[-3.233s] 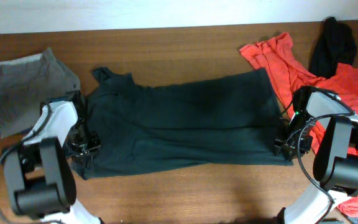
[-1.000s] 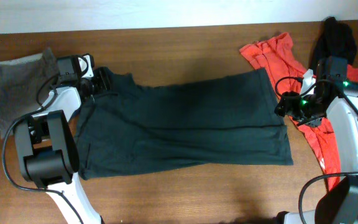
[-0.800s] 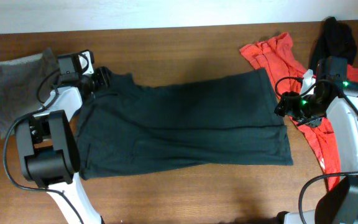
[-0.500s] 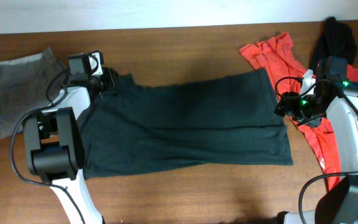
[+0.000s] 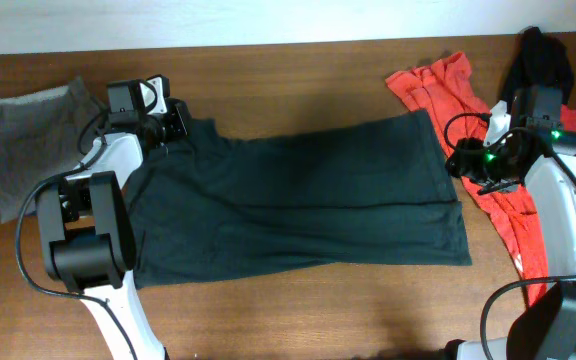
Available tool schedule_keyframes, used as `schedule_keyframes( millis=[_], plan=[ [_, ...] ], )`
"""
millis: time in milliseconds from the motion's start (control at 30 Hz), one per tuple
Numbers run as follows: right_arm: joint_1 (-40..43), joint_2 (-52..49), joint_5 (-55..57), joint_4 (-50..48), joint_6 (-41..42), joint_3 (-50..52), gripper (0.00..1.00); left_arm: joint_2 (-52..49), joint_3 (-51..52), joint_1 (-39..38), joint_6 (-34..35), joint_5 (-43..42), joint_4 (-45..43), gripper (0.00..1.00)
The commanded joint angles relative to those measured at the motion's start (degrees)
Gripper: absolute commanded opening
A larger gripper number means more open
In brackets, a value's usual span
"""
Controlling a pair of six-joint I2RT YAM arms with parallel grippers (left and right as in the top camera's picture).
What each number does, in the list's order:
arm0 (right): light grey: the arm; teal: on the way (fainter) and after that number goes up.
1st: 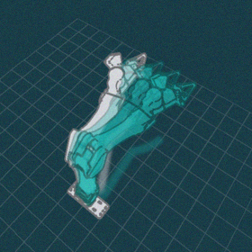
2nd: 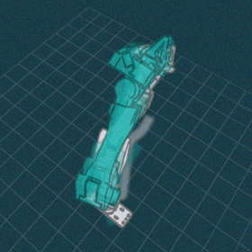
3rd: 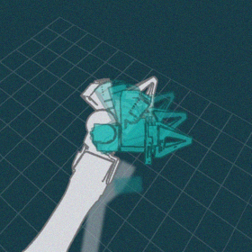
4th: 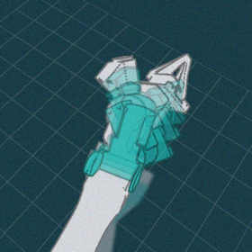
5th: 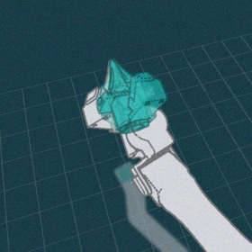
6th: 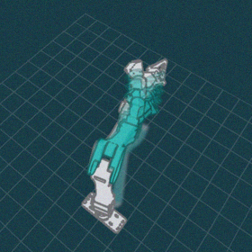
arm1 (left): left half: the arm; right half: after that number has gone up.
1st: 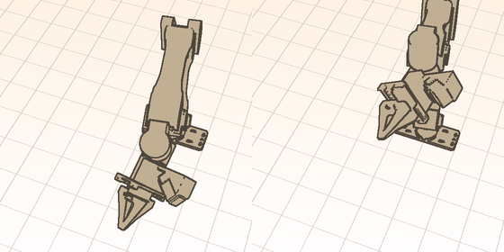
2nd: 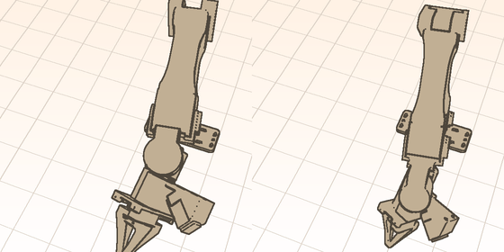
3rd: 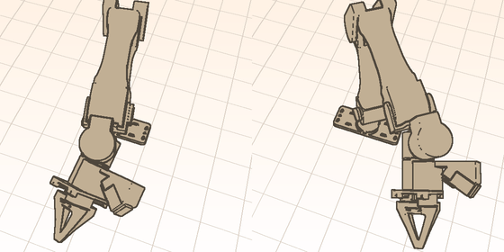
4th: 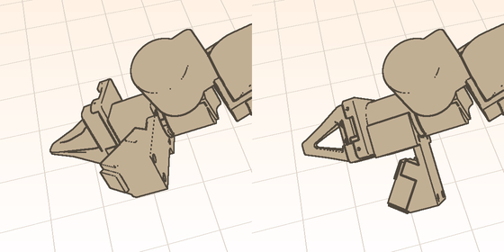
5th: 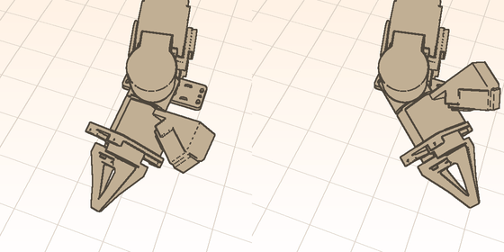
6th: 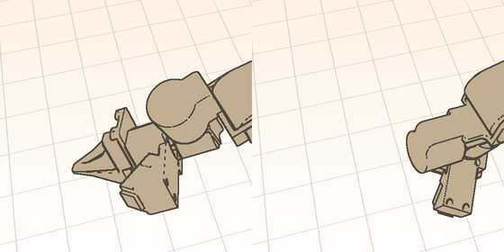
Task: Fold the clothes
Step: 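Move both grippers to the shirt's top corners and grasp them, then fold the top edge down over the shirt with both grippers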
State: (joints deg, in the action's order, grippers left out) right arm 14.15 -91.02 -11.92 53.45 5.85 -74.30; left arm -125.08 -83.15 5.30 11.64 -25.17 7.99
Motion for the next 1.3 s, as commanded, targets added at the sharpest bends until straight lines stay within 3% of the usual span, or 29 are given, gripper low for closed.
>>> schedule_keyframes(
  millis=[0,200,300,467,900,1267],
  plan=[
    [-0.37,-1.22,0.09,-2.99,-1.7,0.26,0.58,3.15,-0.72,0.09,1.2,-3.15,3.96,0.01],
    [-0.68,-6.27,-5.29,-12.11,-3.96,0.24,0.59,5.22,-0.72,0.11,1.2,-4.7,15.04,0.01],
    [-1.05,-9.46,-5.7,-18.29,-3.96,0.04,0.66,5.27,-0.7,0.11,1.16,-5.05,18.18,0.01],
    [-2.25,-15.43,-6.56,-28.65,-3.93,-0.31,0.73,5.27,-0.7,0.09,1.16,-5.05,18.86,0.01],
    [-4.13,-29.92,-8.46,-52.48,-2.43,-0.28,0.73,5.27,-0.68,0.09,1.16,-4.79,19.89,0.01],
    [-4.15,-33.16,-9.62,-56.46,-2.38,-0.28,0.73,5.25,-0.68,0.09,1.16,-2.95,20.35,0.01]
  ],
)
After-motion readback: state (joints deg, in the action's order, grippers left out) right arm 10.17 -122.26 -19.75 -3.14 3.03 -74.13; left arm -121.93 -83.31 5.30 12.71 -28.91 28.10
